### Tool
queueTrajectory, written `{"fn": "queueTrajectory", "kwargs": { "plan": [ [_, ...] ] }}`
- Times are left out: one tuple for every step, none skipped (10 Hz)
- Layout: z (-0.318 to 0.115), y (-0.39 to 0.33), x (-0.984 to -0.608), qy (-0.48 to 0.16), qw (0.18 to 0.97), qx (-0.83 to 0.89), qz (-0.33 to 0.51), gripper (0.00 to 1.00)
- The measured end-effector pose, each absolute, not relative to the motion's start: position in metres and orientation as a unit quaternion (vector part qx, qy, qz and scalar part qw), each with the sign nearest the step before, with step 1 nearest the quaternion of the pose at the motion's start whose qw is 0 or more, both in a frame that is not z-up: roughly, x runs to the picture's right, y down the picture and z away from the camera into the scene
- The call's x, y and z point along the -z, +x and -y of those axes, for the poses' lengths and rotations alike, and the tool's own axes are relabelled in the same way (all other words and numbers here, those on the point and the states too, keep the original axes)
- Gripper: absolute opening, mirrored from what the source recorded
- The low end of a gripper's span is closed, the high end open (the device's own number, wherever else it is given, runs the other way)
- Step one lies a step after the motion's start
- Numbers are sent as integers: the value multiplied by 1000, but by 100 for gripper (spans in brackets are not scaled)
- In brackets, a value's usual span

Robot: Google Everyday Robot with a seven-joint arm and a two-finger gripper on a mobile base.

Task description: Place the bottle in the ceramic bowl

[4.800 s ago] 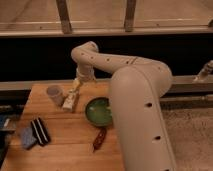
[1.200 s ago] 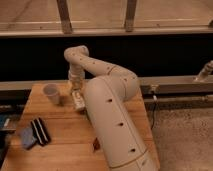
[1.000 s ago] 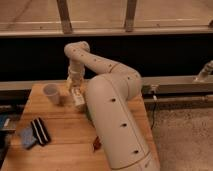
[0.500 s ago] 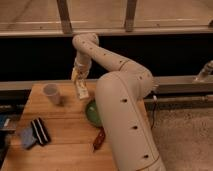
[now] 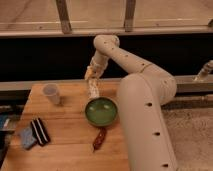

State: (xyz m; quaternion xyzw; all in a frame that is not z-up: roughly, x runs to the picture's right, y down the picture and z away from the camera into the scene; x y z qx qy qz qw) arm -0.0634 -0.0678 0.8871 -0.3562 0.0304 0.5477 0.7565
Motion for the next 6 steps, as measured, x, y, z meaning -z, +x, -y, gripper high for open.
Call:
{"fn": "queueTrajectory", "kwargs": {
  "plan": [
    [64, -56, -887, -358, 752, -553, -33, 0],
    [60, -46, -888, -358, 747, -558, -39, 0],
    [55, -38, -889, -359, 744, -562, -44, 0],
    [46, -32, -889, -361, 741, -563, -51, 0],
    [37, -22, -886, -363, 738, -566, -58, 0],
    [32, -15, -885, -363, 736, -568, -62, 0]
  ]
}}
